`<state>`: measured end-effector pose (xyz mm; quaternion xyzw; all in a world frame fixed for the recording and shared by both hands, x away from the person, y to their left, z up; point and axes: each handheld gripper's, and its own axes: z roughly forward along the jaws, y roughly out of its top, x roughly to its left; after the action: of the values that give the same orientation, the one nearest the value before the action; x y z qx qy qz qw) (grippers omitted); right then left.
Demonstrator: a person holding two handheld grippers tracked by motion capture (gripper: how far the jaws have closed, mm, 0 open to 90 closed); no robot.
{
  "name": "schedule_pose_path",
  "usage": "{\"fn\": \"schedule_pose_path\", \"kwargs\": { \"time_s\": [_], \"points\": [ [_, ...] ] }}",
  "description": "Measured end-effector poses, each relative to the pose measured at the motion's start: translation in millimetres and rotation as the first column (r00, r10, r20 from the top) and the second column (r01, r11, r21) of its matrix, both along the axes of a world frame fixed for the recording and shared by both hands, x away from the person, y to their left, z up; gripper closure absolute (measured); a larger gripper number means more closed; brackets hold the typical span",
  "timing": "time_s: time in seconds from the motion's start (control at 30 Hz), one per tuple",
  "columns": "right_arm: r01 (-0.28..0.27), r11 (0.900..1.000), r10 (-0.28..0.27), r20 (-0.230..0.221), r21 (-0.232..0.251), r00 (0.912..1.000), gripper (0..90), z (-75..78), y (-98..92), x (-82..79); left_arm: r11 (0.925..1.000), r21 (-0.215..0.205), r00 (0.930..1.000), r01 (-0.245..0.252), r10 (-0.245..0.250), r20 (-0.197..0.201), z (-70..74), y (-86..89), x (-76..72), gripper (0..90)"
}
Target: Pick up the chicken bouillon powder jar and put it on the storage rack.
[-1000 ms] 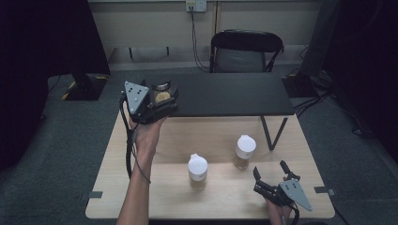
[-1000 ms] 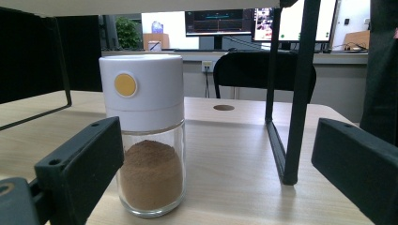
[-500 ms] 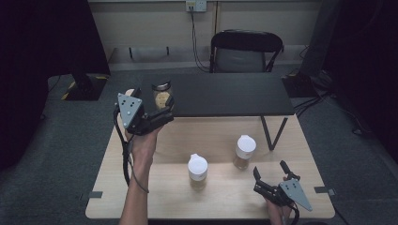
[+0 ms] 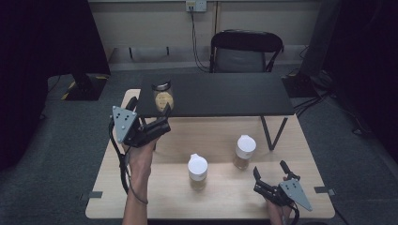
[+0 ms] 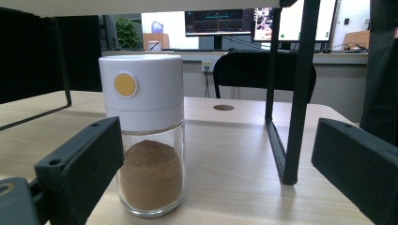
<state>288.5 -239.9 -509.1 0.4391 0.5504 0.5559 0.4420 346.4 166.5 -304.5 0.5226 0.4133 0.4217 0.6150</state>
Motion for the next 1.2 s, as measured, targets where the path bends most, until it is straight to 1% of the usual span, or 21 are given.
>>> {"fn": "schedule_pose_path", "kwargs": {
  "time_s": [0.07,0.17,0.3,0.43,0.53,0.6,0.73,0.87,0.9,1.0,1.13,1.2],
  "points": [
    [0.0,1.0,0.0,0.0,0.0,1.0,1.6,0.0,0.0,0.0,1.0,-0.003,1.0,0.001,-0.001,-0.002,-3.8,0.1,-2.5,0.3],
    [0.0,1.0,0.0,0.0,0.0,1.0,1.6,0.0,0.0,0.0,1.0,0.007,0.9999,0.006,-0.006,-0.008,-9.8,-0.8,-5.8,0.3],
    [-0.001,1.0,0.001,0.0,0.0,1.0,1.6,0.0,0.0,0.0,1.0,0.001,1.0,0.004,-0.004,-0.008,-17.9,0.1,-9.7,0.3],
    [0.0,1.0,0.0,0.0,0.0,1.0,1.6,0.0,0.0,0.0,1.0,-0.004,0.9998,0.005,-0.005,-0.019,-25.0,1.4,-13.3,0.3],
    [0.0,1.0,0.0,0.0,0.0,1.0,1.6,0.0,0.1,0.0,1.0,-0.004,0.9998,0.006,-0.006,-0.019,-28.7,2.0,-15.7,0.4],
    [0.0,1.0,0.0,0.0,0.0,1.0,1.6,0.0,0.1,0.0,0.9999,-0.014,0.9998,0.003,-0.003,-0.02,-30.6,3.0,-18.2,0.3],
    [0.002,1.0,-0.002,0.001,-0.001,1.0,1.6,0.0,0.1,0.0,0.9999,-0.016,1.0,0.0,0.0,-0.009,-34.0,5.1,-23.1,0.3],
    [0.005,1.0,-0.005,0.0,0.0,1.0,1.6,0.0,0.2,0.0,0.9994,-0.035,1.0,0.001,-0.001,0.004,-37.8,7.0,-28.7,0.3],
    [0.005,1.0,-0.005,0.0,-0.001,1.0,1.6,0.0,0.3,0.0,0.9994,-0.033,0.9999,0.002,-0.002,0.01,-39.0,6.7,-30.4,0.4],
    [0.006,1.0,-0.006,0.0,-0.001,1.0,1.6,0.0,0.3,0.0,1.0,-0.002,0.9999,-0.004,0.004,0.013,-44.7,5.2,-33.2,0.3],
    [0.007,1.0,-0.007,0.001,-0.001,1.0,1.6,0.0,0.3,-0.1,1.0,-0.009,0.9999,-0.001,0.001,-0.011,-56.4,7.1,-33.3,0.4],
    [0.008,1.0,-0.008,0.0,0.0,1.0,1.6,0.0,0.3,0.0,0.9999,0.001,0.9998,-0.015,0.015,-0.012,-61.6,8.5,-33.7,0.4]
  ]
}}
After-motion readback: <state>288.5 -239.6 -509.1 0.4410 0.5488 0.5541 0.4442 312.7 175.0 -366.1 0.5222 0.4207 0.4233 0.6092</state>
